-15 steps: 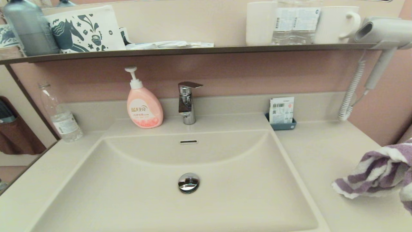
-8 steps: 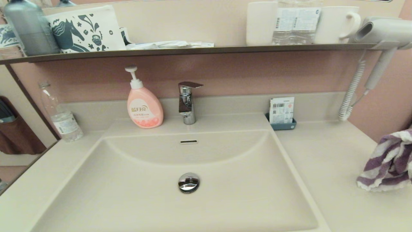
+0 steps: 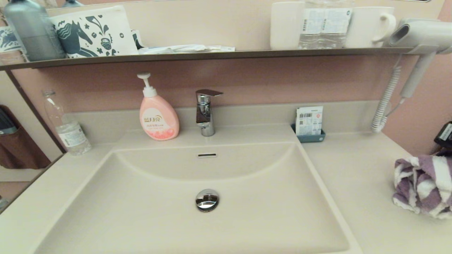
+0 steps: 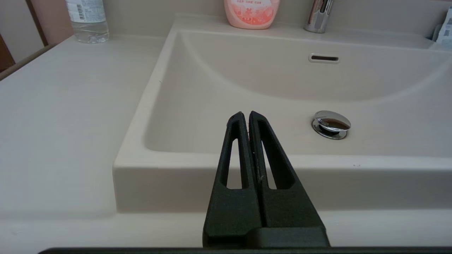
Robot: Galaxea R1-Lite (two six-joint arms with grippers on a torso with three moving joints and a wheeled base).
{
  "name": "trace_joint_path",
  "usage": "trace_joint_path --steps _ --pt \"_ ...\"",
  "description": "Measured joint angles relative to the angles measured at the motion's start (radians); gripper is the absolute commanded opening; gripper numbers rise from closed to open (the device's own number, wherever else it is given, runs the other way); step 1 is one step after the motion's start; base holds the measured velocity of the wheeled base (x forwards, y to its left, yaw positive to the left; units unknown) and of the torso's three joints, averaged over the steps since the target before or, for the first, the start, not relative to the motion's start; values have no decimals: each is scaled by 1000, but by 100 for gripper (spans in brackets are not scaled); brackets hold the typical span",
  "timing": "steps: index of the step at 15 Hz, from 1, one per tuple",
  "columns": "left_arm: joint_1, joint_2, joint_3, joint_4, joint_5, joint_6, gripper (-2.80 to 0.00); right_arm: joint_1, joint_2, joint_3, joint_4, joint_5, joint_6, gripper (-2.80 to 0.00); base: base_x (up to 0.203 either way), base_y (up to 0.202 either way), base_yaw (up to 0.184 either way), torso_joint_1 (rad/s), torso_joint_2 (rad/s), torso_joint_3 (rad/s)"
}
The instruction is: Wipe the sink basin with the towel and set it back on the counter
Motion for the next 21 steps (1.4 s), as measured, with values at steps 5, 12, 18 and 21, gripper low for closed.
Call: trace_joint_path --steps 5,12,18,21 --pt "0 0 0 0 0 0 -280 60 88 -9 -66 -59 65 0 0 0 0 0 0 0" --pt "0 0 0 0 0 0 -280 135 -4 -166 222 85 69 -280 0 0 0 0 0 0" --pt "0 0 0 0 0 0 -280 239 -126 -152 264 126 70 -280 0 0 0 0 0 0" --pt "0 0 0 0 0 0 -280 350 -202 -147 265 127 112 -280 0 0 0 0 0 0"
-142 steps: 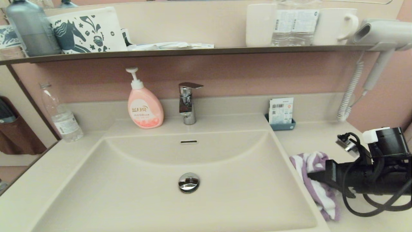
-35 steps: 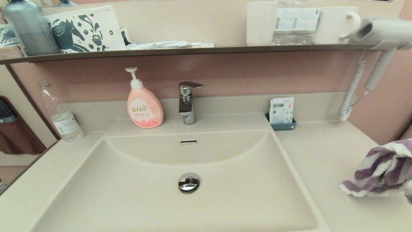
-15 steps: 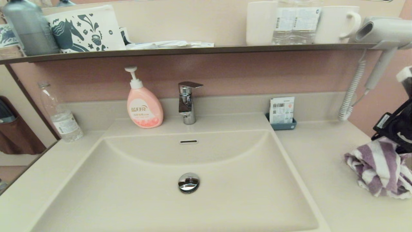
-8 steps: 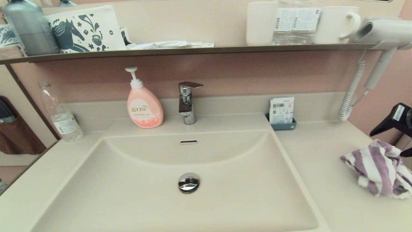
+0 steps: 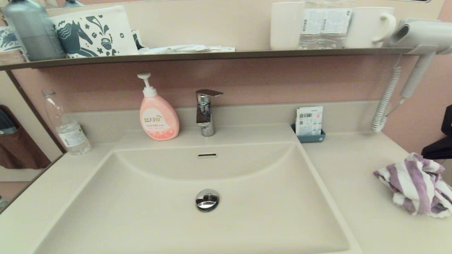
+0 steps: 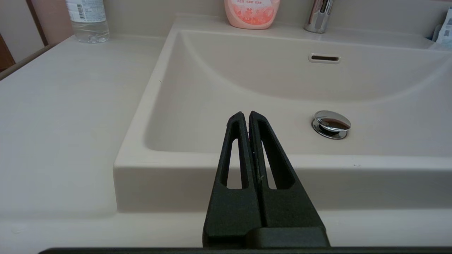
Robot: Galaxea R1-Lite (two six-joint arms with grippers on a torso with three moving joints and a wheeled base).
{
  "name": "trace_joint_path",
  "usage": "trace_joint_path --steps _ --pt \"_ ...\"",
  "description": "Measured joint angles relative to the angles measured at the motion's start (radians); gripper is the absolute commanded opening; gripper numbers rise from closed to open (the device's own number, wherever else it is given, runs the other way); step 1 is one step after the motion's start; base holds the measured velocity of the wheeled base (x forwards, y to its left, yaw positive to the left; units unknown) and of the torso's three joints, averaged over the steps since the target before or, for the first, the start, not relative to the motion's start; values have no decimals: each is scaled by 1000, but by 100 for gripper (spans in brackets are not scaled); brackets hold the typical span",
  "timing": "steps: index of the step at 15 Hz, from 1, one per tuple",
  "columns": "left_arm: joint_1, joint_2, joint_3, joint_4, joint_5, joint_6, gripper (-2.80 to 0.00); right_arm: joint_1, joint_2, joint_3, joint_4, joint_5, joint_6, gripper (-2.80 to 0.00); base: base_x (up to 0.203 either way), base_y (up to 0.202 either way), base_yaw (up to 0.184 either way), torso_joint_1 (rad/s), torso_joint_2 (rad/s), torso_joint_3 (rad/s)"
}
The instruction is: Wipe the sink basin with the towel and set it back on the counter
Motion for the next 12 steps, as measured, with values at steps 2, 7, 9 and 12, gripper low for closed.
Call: trace_joint_path --steps 2,7,9,12 --pt "0 0 0 0 0 0 -280 39 -81 13 0 0 26 -280 0 0 0 0 0 0" --pt "0 0 0 0 0 0 -280 -18 -399 82 -1 25 35 -280 0 0 0 0 0 0" --pt "0 0 0 0 0 0 -280 -71 -561 139 -5 51 24 -280 0 0 0 0 0 0" --pt "0 0 0 0 0 0 -280 -132 -808 265 -11 72 -27 -280 0 0 0 0 0 0"
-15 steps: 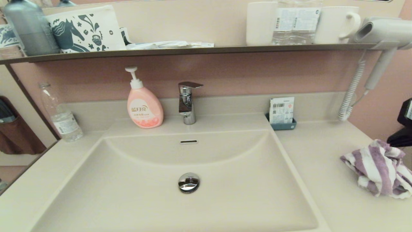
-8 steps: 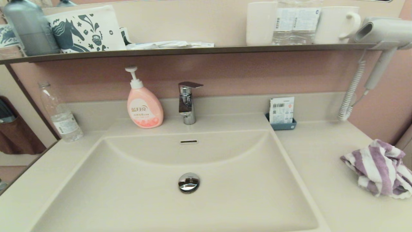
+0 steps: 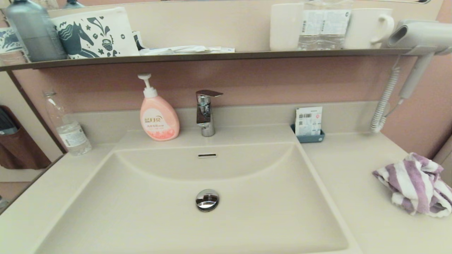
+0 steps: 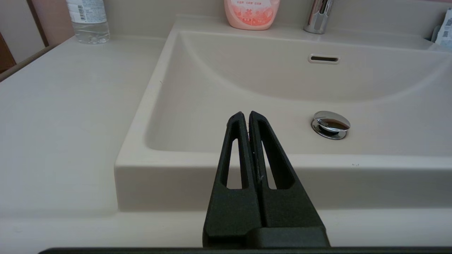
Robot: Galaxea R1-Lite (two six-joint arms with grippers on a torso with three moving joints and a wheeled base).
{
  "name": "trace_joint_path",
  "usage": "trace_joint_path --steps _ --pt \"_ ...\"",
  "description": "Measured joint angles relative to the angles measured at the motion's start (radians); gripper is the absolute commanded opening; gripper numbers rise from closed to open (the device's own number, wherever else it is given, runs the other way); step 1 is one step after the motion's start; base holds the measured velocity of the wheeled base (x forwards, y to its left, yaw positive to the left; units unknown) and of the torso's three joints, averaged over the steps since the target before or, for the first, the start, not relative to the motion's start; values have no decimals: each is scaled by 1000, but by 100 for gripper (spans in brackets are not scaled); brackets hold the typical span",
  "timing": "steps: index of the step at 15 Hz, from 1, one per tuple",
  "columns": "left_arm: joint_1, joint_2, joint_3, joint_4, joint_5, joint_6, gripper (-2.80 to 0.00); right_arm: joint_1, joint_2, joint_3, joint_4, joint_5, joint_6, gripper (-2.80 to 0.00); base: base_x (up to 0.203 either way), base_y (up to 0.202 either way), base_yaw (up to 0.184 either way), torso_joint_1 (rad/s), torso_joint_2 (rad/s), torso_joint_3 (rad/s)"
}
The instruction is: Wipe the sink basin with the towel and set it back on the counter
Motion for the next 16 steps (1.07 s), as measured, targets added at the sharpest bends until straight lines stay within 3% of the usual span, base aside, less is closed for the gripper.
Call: trace_joint_path --steps 4,9,16 --pt "0 0 0 0 0 0 -280 -31 -267 248 -84 7 -145 -280 0 0 0 0 0 0" --pt "0 0 0 0 0 0 -280 -59 -509 664 -425 8 -336 -280 0 0 0 0 0 0" --pt "0 0 0 0 0 0 -280 -64 -598 1205 -943 -18 -674 -280 0 0 0 0 0 0"
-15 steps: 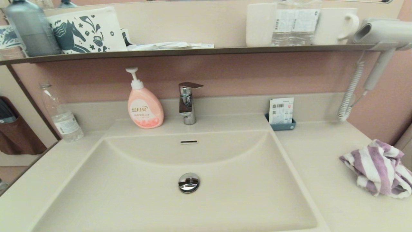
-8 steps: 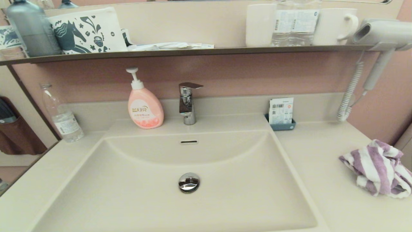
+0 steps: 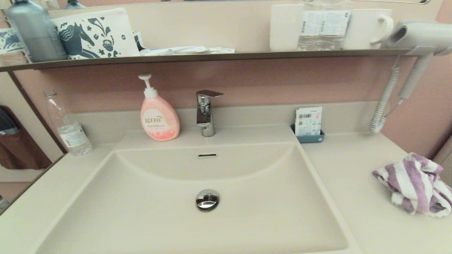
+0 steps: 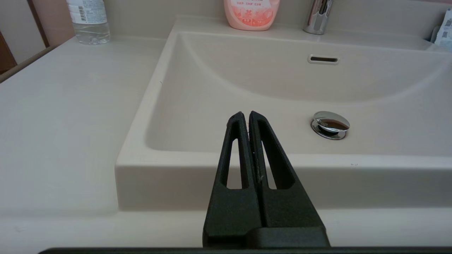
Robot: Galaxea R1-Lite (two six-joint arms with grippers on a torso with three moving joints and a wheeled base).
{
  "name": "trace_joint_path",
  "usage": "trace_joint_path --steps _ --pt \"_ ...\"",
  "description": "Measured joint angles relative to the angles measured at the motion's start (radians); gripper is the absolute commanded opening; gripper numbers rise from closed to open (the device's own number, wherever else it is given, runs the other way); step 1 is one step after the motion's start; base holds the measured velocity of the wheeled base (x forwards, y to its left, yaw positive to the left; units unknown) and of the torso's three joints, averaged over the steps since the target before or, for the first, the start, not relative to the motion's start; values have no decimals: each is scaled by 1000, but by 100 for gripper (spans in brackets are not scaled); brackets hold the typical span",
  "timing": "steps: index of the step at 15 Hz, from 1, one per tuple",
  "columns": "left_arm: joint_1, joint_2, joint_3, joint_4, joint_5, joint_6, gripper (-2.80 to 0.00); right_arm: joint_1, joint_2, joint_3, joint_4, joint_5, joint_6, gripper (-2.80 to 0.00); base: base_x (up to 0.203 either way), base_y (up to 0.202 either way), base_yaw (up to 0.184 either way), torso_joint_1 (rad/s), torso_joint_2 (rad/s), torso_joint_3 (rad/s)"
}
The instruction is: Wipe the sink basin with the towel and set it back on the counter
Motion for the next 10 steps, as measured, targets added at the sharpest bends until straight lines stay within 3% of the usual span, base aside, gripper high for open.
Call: trace_joint_path --steps 3,10 --pt "0 0 0 0 0 0 -280 0 -4 71 -78 -1 -90 -280 0 0 0 0 0 0" --pt "0 0 0 0 0 0 -280 0 -6 95 -55 -16 -154 -280 0 0 0 0 0 0"
